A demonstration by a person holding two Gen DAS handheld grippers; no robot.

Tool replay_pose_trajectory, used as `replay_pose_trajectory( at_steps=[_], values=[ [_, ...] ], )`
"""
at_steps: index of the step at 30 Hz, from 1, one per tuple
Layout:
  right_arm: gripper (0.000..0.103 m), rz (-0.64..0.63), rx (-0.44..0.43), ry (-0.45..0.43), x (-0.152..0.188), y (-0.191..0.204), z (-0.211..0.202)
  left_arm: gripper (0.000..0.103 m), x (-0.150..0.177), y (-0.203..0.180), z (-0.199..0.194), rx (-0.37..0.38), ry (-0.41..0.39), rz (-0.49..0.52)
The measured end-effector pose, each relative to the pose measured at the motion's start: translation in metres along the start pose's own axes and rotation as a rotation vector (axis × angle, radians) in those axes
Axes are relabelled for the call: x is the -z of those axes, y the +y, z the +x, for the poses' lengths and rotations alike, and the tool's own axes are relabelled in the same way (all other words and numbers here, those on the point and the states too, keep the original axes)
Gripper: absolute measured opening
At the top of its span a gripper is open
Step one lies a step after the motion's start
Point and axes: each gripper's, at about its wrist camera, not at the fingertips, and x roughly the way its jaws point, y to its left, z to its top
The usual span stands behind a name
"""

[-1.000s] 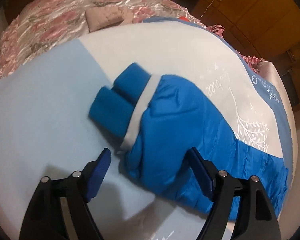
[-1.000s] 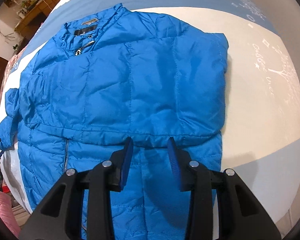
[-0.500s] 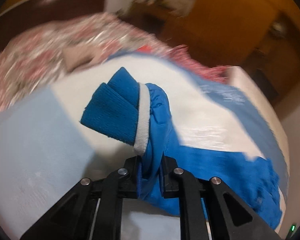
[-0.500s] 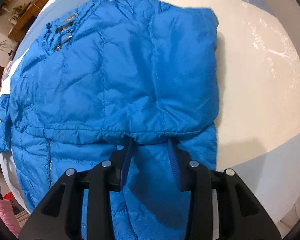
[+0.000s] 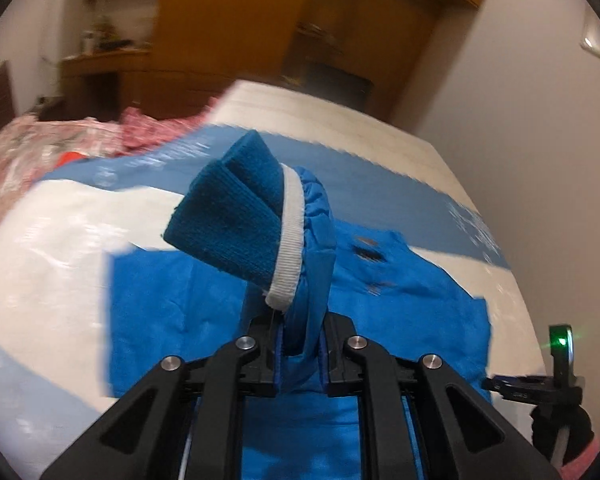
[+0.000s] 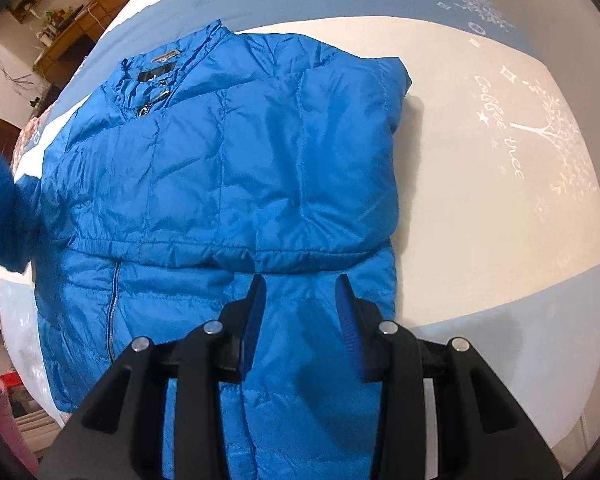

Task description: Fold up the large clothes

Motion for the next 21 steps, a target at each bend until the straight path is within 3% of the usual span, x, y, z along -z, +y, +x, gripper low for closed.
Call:
replay_pose_trajectory(
  at_steps=[2, 6, 9, 12, 14, 15, 18, 19, 21],
  values=[
    [0.036, -0.006, -0.003, 0.002, 0.002, -0.001, 0.000, 0.013, 0.007, -0.018, 0.022, 0.008, 0.037, 0.029],
    [0.036, -0.016, 0.001, 0.011, -0.002, 0.001, 0.005, 0.016, 0.028, -0.045, 0.078, 0.077, 0.199, 0.080],
    [0.036, -0.031, -0.009, 0.011, -0.002, 0.005, 0.006, 0.022, 0.048, -0.049, 0.095, 0.135, 0.298, 0.078],
    [0.036, -0.047, -0.035, 0.006, -0.004, 0.012, 0.005, 0.032, 0.059, -0.054, 0.072, 0.239, 0.279, 0.087],
    [0.036, -0.053, -0.066, 0.009, -0.006, 0.021, 0.005, 0.047, 0.055, -0.052, 0.054, 0.333, 0.260, 0.078],
    [0.036, -0.057, -0.091, 0.009, -0.007, 0.028, 0.006, 0.048, 0.052, -0.045, 0.043, 0.372, 0.241, 0.064],
    [0.042, -0.064, -0.174, 0.017, -0.012, 0.045, 0.006, 0.048, 0.044, -0.027, 0.035, 0.240, 0.202, 0.065],
    [0.048, -0.062, -0.222, 0.024, -0.015, 0.053, 0.006, 0.047, 0.043, -0.017, 0.039, 0.168, 0.207, 0.059],
    [0.050, -0.072, -0.269, 0.038, -0.019, 0.064, 0.008, 0.046, 0.043, 0.004, 0.056, 0.030, 0.254, 0.040]
  ],
)
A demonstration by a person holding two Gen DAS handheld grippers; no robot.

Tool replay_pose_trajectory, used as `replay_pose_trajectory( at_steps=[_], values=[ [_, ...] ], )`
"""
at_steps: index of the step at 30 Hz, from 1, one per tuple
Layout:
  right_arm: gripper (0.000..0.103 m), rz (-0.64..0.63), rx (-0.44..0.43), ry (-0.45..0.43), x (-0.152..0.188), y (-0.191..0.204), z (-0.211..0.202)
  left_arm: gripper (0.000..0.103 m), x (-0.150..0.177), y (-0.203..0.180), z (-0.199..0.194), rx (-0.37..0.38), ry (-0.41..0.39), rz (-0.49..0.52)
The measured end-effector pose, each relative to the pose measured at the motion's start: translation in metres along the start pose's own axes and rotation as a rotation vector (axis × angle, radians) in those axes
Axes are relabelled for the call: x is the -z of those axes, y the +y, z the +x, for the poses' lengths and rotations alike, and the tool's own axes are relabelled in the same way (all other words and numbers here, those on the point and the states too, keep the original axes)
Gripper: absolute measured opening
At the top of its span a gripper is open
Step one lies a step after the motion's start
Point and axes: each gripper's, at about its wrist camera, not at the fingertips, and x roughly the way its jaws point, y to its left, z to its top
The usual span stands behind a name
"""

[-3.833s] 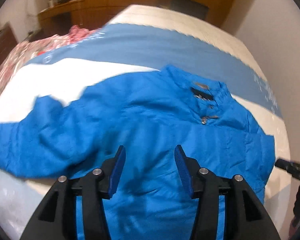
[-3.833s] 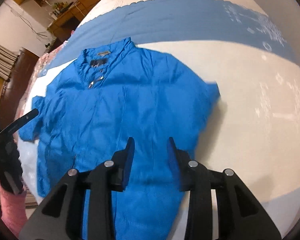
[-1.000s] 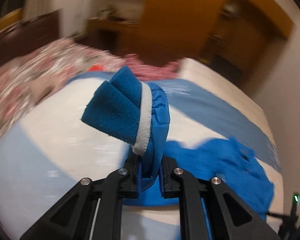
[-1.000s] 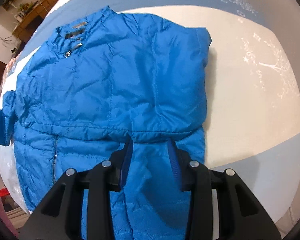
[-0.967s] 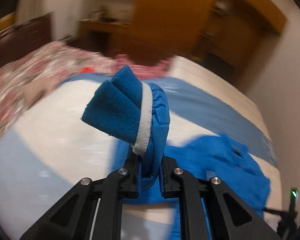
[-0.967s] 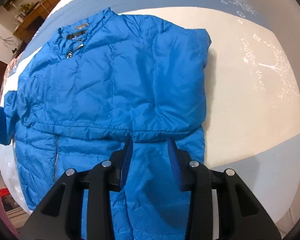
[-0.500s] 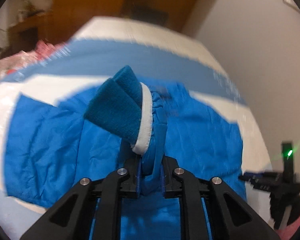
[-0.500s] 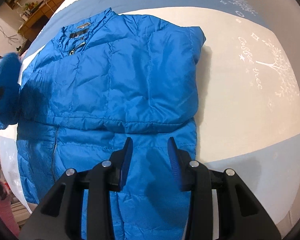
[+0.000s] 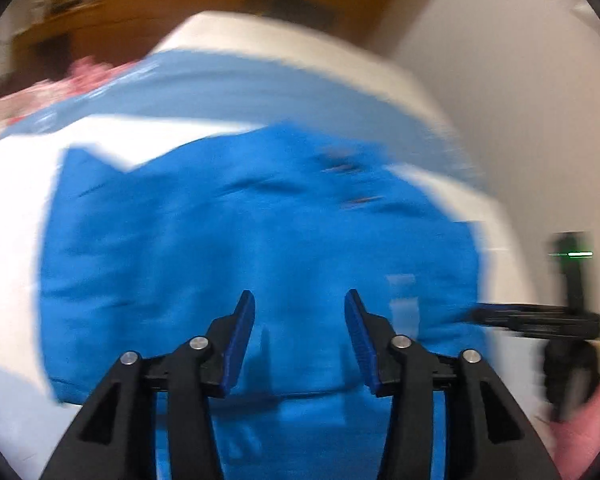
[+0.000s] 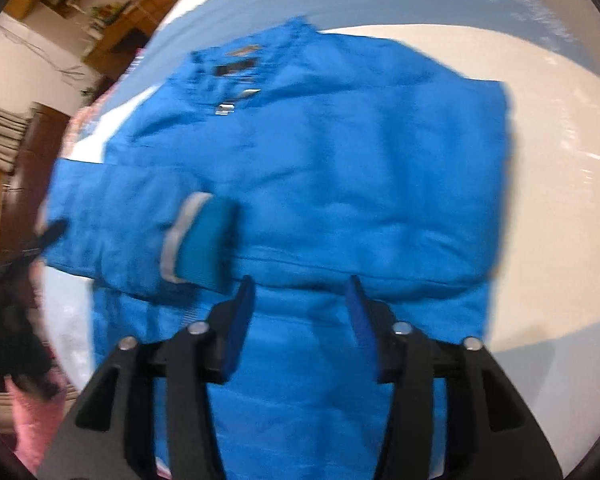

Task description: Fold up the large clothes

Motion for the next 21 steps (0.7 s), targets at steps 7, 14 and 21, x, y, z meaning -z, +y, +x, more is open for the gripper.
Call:
replay_pose_trajectory(
  at_steps=[7, 14, 21],
  values=[
    [0.056, -0.031, -0.055, 0.099, -0.016, 0.035, 0.046, 0.044, 0.016, 0.028, 0.044, -0.027, 0.097, -0.072],
    [0.043, -0.103, 0.020, 0.091, -0.025, 0.055, 0.066, 0.044, 0.023, 0.031, 0.059, -0.027, 0.091, -0.087],
    [0.015, -0.156, 0.007, 0.073, -0.026, 0.074, 0.063, 0.044, 0.026, 0.034, 0.055, -0.036, 0.093, -0.089]
  ],
)
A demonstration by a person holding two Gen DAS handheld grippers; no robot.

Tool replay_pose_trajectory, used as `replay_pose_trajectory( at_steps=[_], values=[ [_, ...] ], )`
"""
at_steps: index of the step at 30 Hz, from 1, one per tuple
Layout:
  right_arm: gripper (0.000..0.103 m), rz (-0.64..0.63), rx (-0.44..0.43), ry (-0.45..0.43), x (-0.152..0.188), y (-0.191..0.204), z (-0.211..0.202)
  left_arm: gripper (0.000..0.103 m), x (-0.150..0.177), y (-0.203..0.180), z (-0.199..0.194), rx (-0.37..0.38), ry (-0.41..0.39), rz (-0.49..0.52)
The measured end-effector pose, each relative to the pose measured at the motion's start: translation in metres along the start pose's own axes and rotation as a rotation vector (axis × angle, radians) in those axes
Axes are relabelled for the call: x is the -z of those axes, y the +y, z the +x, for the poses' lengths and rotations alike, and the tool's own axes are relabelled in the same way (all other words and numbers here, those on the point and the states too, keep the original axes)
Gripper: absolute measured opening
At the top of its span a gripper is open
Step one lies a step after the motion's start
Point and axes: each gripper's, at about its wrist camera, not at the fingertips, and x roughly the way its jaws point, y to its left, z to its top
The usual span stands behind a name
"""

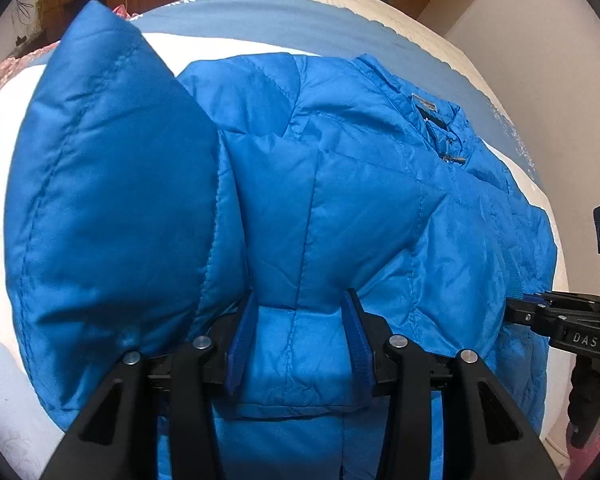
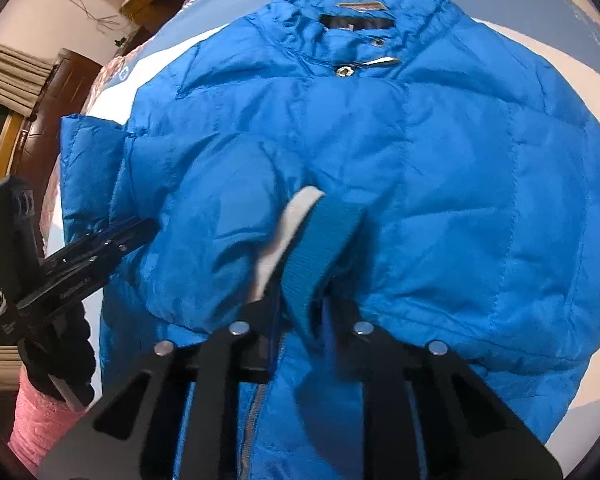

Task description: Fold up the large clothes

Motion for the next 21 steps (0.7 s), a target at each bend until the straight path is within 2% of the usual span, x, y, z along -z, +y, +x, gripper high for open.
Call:
replay_pose_trajectory(
  at_steps=[2, 5, 7, 9, 11, 14, 16, 21],
  values=[
    [0.014, 0.006, 0.011, -0.038, -0.002, -0.005, -0.011, 0.043, -0.003, -0.001, -0.011, 0.019, -0.006, -0.007],
    [0.014, 0.045, 0.038, -0.098, -0.006, -0.026, -0.036, 0.044, -0.007, -0.005, -0.040, 0.073, -0.069, -0.002],
    [0.014, 0.077, 0.107, -0.142, -0.008, -0.051, -0.059, 0.045, -0.013, -0.009, -0.061, 0.089, -0.129, 0.026],
    [0.014, 0.118, 0.168, -0.165, -0.009, -0.076, -0.076, 0.045, -0.021, -0.012, -0.069, 0.072, -0.152, 0.044],
    [0.014, 0.186, 0.216, -0.170, -0.007, -0.108, -0.089, 0.045, -0.027, -0.014, -0.063, 0.028, -0.146, 0.063],
    [0.014, 0.253, 0.208, -0.161, -0.001, -0.138, -0.092, 0.045, -0.034, -0.014, -0.040, -0.019, -0.094, 0.069],
    [0.014, 0.271, 0.218, -0.147, 0.005, -0.147, -0.085, 0.045, -0.035, -0.013, -0.018, -0.054, -0.059, 0.074],
    [0.015, 0.296, 0.204, -0.106, 0.010, -0.157, -0.051, 0.050, -0.032, -0.012, 0.002, -0.084, -0.043, 0.088]
  ],
)
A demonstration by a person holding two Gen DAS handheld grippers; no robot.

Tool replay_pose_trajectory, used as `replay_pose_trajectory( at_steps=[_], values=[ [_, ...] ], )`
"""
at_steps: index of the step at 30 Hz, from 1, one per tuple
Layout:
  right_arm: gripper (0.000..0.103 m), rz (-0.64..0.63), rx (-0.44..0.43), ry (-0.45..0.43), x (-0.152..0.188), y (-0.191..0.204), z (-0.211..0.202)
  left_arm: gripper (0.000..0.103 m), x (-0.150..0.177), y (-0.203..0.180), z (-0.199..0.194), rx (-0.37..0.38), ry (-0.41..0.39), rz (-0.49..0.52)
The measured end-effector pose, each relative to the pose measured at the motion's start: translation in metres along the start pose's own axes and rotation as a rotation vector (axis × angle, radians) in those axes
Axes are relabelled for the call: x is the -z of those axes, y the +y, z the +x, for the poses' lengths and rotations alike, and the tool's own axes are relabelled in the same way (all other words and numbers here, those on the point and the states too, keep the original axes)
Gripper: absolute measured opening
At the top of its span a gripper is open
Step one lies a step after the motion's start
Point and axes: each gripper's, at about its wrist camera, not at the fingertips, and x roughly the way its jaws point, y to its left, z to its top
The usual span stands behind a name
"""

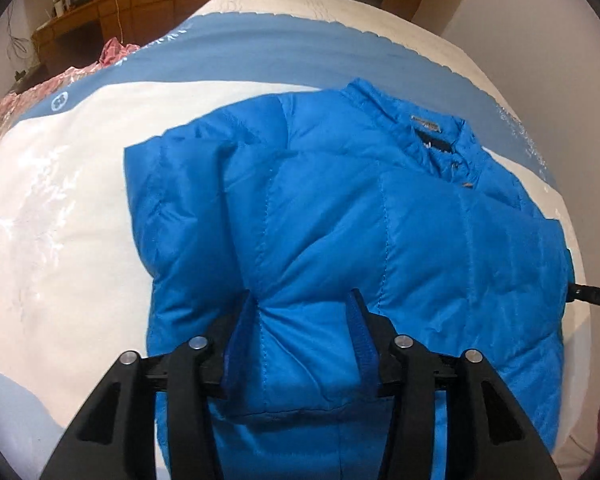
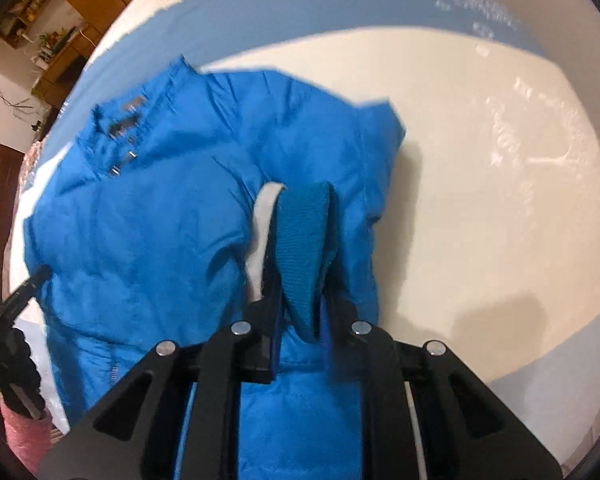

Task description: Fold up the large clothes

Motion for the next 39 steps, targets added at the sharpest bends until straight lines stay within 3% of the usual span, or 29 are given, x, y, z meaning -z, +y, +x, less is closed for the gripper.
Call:
replay_pose_trajectory(
  at_steps=[3, 7, 9, 11, 15, 19, 23, 28, 29, 32, 34, 39],
  values=[
    [0.019, -0.006, 0.007, -0.018, 0.000, 0.003, -0.006, 0.050, 0.000, -0.002, -0.001, -0.016, 0.005, 0.020],
    [0.024, -0.022, 0.048, -0.153, 0.000, 0.013, -0.051, 0.050, -0.010, -0.001, -0.021, 0.001, -0.026, 0.002],
    [0.024, -0.043, 0.005, -0.178, -0.006, 0.029, -0.061, 0.050, -0.019, -0.006, -0.027, -0.007, -0.049, 0.003],
    [0.024, -0.096, -0.048, -0.153, -0.013, 0.054, -0.055, 0.050, -0.028, -0.014, -0.023, -0.012, -0.051, 0.014],
    [0.024, -0.118, -0.044, -0.102, -0.032, 0.085, -0.020, 0.050, -0.045, -0.036, -0.001, -0.038, -0.035, 0.047],
    [0.021, -0.087, -0.012, -0.063, -0.044, 0.083, 0.016, 0.050, -0.057, -0.040, 0.022, -0.072, -0.018, 0.052],
    [0.015, -0.058, -0.046, -0.015, -0.048, 0.071, 0.045, 0.052, -0.060, -0.030, 0.043, -0.044, 0.020, 0.035],
    [0.015, -0.061, -0.054, -0.012, -0.050, 0.069, 0.037, 0.051, -0.062, -0.033, 0.042, -0.063, 0.020, 0.035],
    [0.020, -0.062, -0.067, -0.027, -0.046, 0.069, 0.027, 0.050, -0.061, -0.034, 0.035, -0.063, 0.008, 0.028],
    [0.020, -0.098, -0.097, -0.064, -0.028, 0.076, 0.001, 0.050, -0.048, -0.043, 0.007, -0.047, -0.053, 0.058],
    [0.020, -0.121, -0.101, -0.067, -0.017, 0.080, -0.003, 0.051, -0.037, -0.047, 0.001, -0.036, -0.052, 0.071],
    [0.017, -0.110, -0.073, -0.017, -0.011, 0.077, 0.031, 0.051, -0.019, -0.055, 0.022, -0.076, -0.040, 0.119]
  ],
)
